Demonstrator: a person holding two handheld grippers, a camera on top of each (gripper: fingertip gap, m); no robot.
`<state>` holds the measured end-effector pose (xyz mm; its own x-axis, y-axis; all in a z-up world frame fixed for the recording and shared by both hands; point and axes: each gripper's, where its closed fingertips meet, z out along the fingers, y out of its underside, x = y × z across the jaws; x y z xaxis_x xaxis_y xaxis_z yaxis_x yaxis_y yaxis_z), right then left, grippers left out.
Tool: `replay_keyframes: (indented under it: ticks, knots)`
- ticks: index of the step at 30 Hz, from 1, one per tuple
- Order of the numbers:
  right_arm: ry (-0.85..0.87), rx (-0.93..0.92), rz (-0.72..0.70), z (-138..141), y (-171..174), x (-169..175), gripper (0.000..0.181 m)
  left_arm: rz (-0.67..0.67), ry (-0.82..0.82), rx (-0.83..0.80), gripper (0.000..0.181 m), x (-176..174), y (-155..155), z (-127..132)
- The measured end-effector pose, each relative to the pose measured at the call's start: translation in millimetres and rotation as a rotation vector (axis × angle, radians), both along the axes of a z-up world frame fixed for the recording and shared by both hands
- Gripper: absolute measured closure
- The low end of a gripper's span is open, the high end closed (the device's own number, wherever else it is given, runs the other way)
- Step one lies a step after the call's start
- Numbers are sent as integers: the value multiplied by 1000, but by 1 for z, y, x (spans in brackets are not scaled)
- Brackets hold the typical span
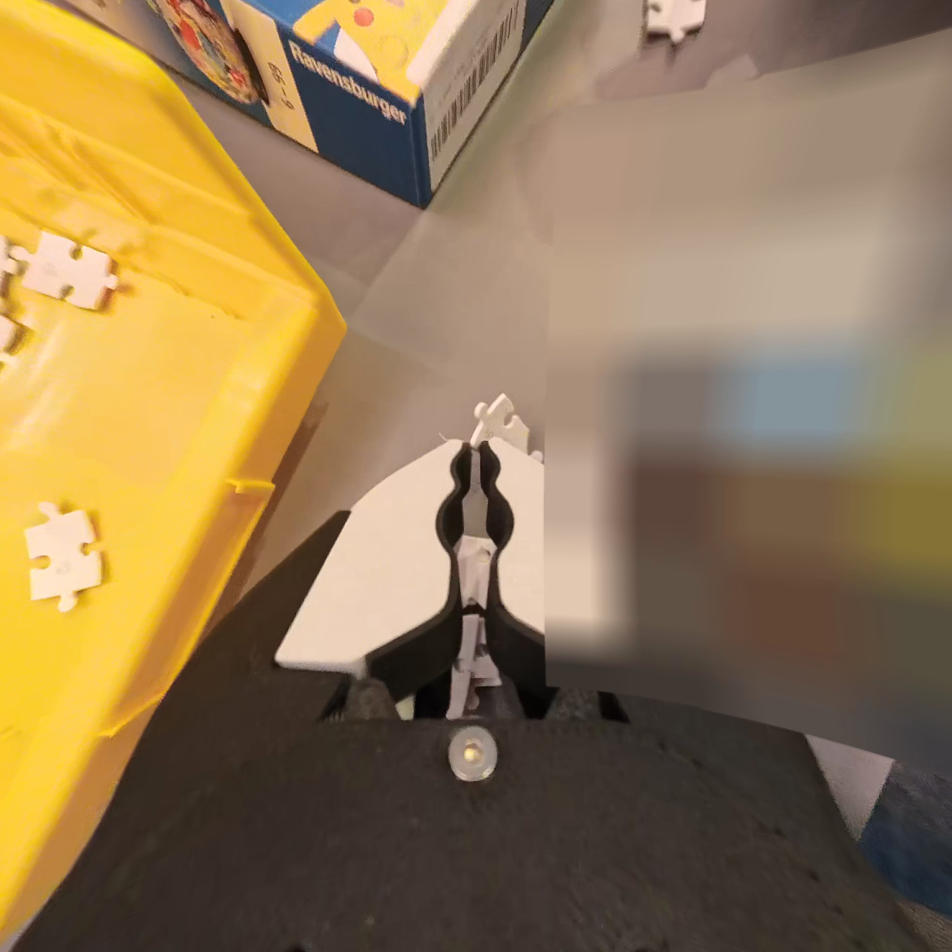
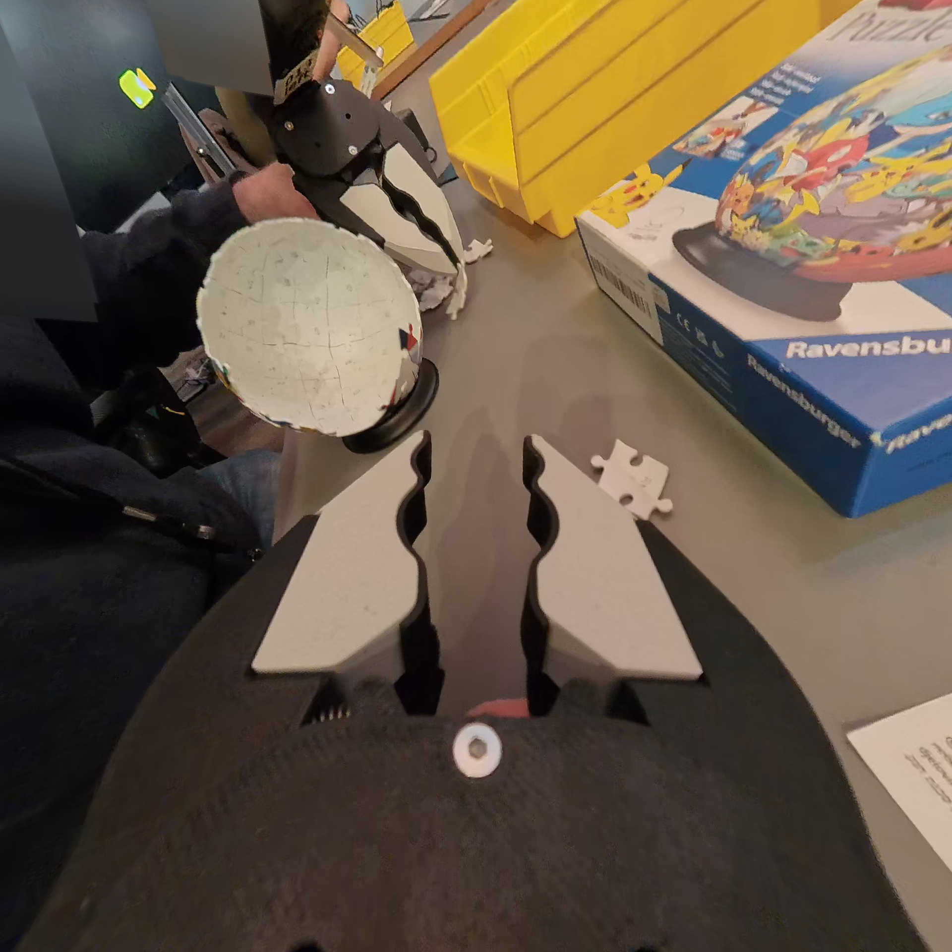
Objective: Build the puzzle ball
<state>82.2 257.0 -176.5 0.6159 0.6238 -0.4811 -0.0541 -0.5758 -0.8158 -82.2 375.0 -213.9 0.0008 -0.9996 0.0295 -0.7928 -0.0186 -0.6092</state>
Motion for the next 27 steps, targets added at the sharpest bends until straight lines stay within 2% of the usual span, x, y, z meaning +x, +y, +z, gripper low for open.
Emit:
replay_keyframes:
  ticks: [8,14,21,27]
  knots:
    - [11,47,-10,36,14,-25,147,26,-130,-25,179,9,3,33]
    - [97,61,-40,65,27,-38,147,41,-269,-71,179,19,1,80]
    - [154,84,-33,94,41,-65,147,-1,-370,-65,180,33,-15,130]
    - [248,60,-17,110,49,-84,147,-16,-423,-137,180,52,-30,148]
